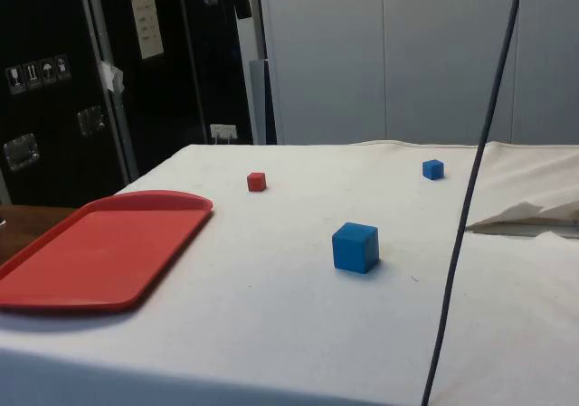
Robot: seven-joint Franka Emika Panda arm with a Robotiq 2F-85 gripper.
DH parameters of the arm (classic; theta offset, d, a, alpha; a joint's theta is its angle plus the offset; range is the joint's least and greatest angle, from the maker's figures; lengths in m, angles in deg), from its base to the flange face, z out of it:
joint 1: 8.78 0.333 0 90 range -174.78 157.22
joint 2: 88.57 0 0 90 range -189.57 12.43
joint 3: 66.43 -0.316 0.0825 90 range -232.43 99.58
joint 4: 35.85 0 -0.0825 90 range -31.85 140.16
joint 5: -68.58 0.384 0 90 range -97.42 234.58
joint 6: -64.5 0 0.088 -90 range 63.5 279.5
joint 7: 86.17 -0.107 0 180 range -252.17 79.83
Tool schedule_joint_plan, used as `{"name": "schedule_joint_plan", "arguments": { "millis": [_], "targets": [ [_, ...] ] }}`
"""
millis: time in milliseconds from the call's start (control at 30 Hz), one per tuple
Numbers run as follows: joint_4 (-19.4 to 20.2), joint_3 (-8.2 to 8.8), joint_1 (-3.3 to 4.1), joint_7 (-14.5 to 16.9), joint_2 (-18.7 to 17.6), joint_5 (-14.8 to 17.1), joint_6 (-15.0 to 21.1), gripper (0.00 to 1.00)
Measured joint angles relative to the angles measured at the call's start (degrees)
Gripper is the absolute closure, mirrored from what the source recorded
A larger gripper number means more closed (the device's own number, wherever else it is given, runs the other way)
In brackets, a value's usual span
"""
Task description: Pick up the largest block and place it onto the tray.
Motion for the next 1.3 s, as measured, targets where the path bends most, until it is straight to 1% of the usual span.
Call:
{"name": "schedule_joint_plan", "arguments": {
  "millis": [167, 267, 333, 400, 433, 633, 667, 767, 800, 900, 933, 967, 1000, 1067, 1200, 1267, 1300],
  "targets": [
    [1.03, -0.29, 0.00, 0.00, 0.63, 0.00, 0.11, 0.00],
    [3.09, -0.74, 0.00, -0.17, 1.78, -0.29, 1.38, 0.00],
    [3.09, -0.74, 0.00, -0.17, 1.78, -0.29, 1.38, 0.00],
    [4.41, -0.97, 0.00, -0.34, 2.41, -0.57, 2.35, 0.00],
    [5.90, -1.20, 0.00, -0.46, 3.09, -0.80, 3.55, 0.00],
    [10.66, -1.72, 0.00, -0.63, 5.21, -1.43, 7.56, 0.00],
    [10.66, -1.72, 0.00, -0.63, 5.21, -1.43, 7.56, 0.00],
    [13.01, -1.95, 0.00, -0.69, 6.36, -1.89, 9.45, 0.00],
    [14.61, -2.06, 0.00, -0.69, 7.10, -2.12, 10.71, 0.00],
    [17.19, -2.29, 0.00, -0.74, 8.19, -2.29, 12.72, 0.00],
    [17.19, -2.29, 0.00, -0.74, 8.19, -2.29, 12.72, 0.00],
    [17.99, -2.35, 0.00, -0.74, 8.59, -2.35, 13.41, 0.00],
    [19.65, -2.52, 0.00, -0.74, 9.28, -2.46, 14.73, 0.00],
    [21.26, -2.92, 0.00, -1.03, 9.97, -2.46, 16.10, 0.00],
    [23.84, -4.18, 0.00, -2.06, 10.71, -2.46, 18.79, 0.00],
    [24.35, -4.47, 0.00, -2.29, 10.77, -2.46, 19.42, 0.00],
    [25.50, -5.04, 0.00, -2.75, 10.89, -2.46, 20.68, 0.00]
  ]
}}
